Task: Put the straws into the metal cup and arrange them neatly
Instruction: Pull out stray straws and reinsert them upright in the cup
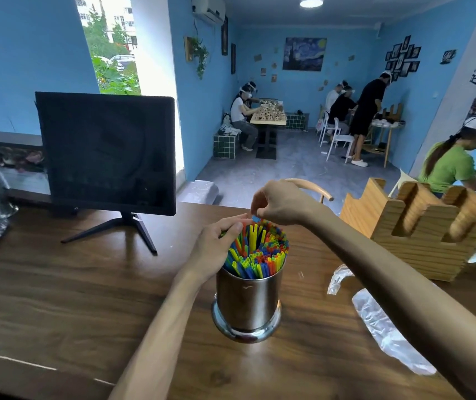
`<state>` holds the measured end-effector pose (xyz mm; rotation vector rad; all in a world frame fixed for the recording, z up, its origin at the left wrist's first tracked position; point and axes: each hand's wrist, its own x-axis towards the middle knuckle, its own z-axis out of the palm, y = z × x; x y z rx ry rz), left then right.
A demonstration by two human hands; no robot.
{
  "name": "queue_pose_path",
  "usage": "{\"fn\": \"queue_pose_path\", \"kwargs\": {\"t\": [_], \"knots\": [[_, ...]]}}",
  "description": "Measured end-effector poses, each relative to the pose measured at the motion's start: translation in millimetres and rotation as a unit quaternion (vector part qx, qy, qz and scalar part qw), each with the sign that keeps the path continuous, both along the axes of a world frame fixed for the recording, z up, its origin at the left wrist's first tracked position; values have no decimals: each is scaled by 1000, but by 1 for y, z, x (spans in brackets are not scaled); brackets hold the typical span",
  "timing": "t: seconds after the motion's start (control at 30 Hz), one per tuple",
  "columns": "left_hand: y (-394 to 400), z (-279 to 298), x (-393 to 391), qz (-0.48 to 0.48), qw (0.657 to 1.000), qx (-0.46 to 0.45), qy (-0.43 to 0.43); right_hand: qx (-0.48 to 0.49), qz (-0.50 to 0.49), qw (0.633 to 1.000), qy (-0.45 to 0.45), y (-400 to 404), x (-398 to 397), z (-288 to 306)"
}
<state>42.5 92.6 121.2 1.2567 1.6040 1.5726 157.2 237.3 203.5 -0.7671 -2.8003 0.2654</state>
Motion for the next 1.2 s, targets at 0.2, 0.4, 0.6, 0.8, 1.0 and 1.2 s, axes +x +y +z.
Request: {"fn": "queue_pose_path", "kwargs": {"t": [0.2, 0.4, 0.6, 0.8, 1.0, 1.2], "knots": [[0, 0, -3, -11, 1000, 6, 0, 53, 43, 997, -40, -5, 2, 13], [2, -3, -9, -43, 999, 7, -6, 2, 36, 998, 52, 10, 10, 21], [1, 3, -10, -58, 998, -3, 9, -102, 53, 981, 154, 13, 32, 48], [2, 3, -18, -37, 997, 63, -5, -65, 66, 970, 224, -7, 58, 86], [6, 13, -18, -25, 997, 68, 16, -25, 56, 942, 329, -20, 80, 106], [-5, 20, -14, 56, 990, 129, -23, -195, 83, 863, 458, -7, 82, 77]]}}
